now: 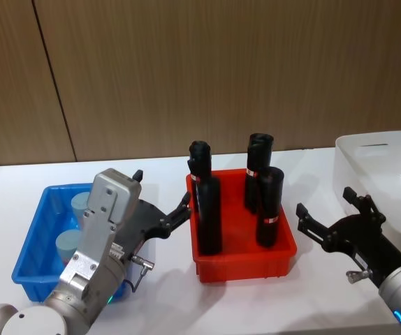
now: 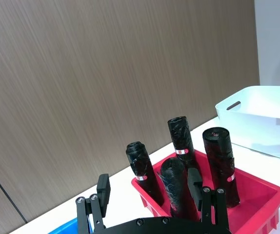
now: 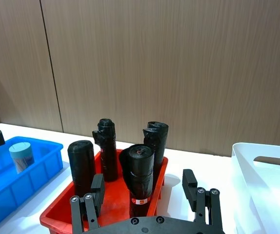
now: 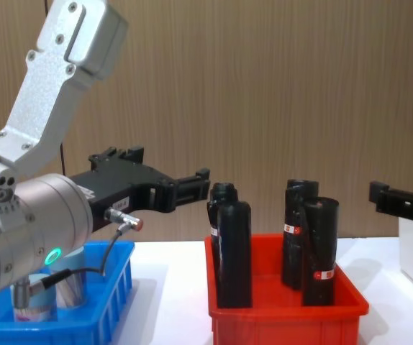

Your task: Pick the cotton swabs from the blue box and place them into the white box.

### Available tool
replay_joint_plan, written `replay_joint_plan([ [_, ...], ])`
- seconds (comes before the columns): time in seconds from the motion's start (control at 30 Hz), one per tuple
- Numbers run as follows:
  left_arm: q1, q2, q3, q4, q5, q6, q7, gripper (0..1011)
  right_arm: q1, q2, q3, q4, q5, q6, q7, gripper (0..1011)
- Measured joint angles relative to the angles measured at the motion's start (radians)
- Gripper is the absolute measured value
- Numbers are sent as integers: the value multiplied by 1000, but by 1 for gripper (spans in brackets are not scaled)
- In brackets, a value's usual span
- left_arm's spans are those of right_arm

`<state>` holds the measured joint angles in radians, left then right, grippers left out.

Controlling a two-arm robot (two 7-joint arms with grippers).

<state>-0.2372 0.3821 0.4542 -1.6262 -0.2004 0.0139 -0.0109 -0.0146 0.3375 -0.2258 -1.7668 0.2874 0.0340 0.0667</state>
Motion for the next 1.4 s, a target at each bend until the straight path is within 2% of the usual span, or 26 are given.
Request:
replay_joint_plan([
  [1.4,0,0,0,0,0,0,0,1004,0,0,0,0,0,0,0,1001],
])
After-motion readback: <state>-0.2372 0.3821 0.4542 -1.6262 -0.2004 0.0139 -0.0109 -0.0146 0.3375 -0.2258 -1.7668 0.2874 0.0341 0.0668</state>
